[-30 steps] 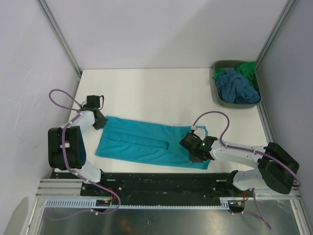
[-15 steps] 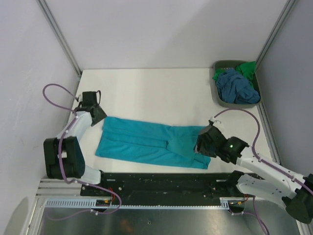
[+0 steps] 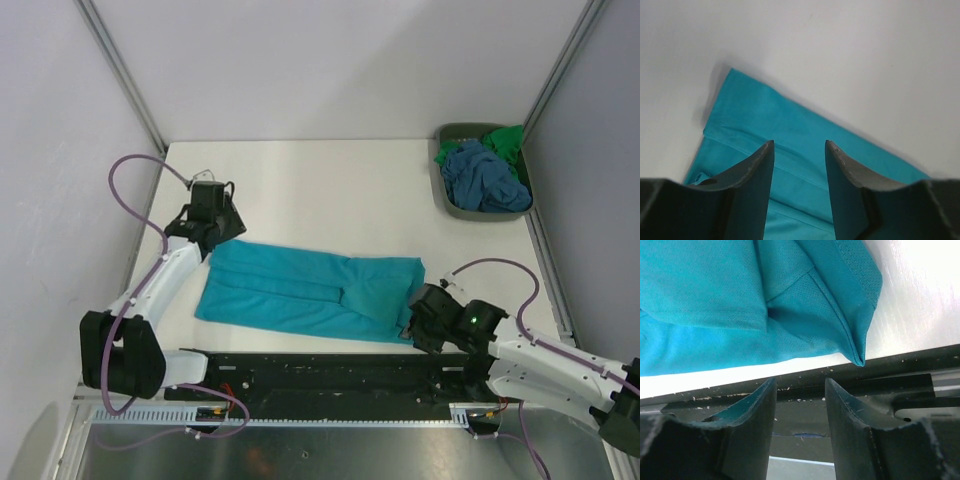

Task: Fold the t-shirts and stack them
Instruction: Rotate the tshirt 90 degrees

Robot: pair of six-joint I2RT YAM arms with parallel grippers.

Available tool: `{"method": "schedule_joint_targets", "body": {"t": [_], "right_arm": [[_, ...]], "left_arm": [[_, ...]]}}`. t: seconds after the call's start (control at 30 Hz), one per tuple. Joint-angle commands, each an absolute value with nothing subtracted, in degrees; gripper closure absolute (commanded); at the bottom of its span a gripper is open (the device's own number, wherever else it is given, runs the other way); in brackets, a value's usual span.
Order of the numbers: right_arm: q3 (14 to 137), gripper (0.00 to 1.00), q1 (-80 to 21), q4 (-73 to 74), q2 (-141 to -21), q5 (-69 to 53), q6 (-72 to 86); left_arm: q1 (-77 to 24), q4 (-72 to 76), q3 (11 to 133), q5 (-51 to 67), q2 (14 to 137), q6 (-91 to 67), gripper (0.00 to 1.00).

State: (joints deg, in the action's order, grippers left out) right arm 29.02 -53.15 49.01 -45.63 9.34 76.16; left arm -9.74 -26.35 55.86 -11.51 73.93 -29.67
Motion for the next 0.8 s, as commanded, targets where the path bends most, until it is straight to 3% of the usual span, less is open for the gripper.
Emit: {"method": "schedule_joint_targets", "body": {"t": [0.0,0.47,0.77], "right_arm": [[28.8,0.52,-51.8,47.8,-46.5,10.2,82.5],[24.5,0.55,-40.3,40.2,-50.3,7.4,79.4],[27.1,0.57,-25.9,25.3,-65.6,7.6,65.9]], "left_arm": [[-10.9,-26.4,54.8,-9.4,71.2,-28.8,0.51],[-11.0,-26.8,55.3,-6.3,68.2,-27.3,0.53],[-11.0,-27.0,55.6,-4.2,66.7,-27.1,0.53]]}}
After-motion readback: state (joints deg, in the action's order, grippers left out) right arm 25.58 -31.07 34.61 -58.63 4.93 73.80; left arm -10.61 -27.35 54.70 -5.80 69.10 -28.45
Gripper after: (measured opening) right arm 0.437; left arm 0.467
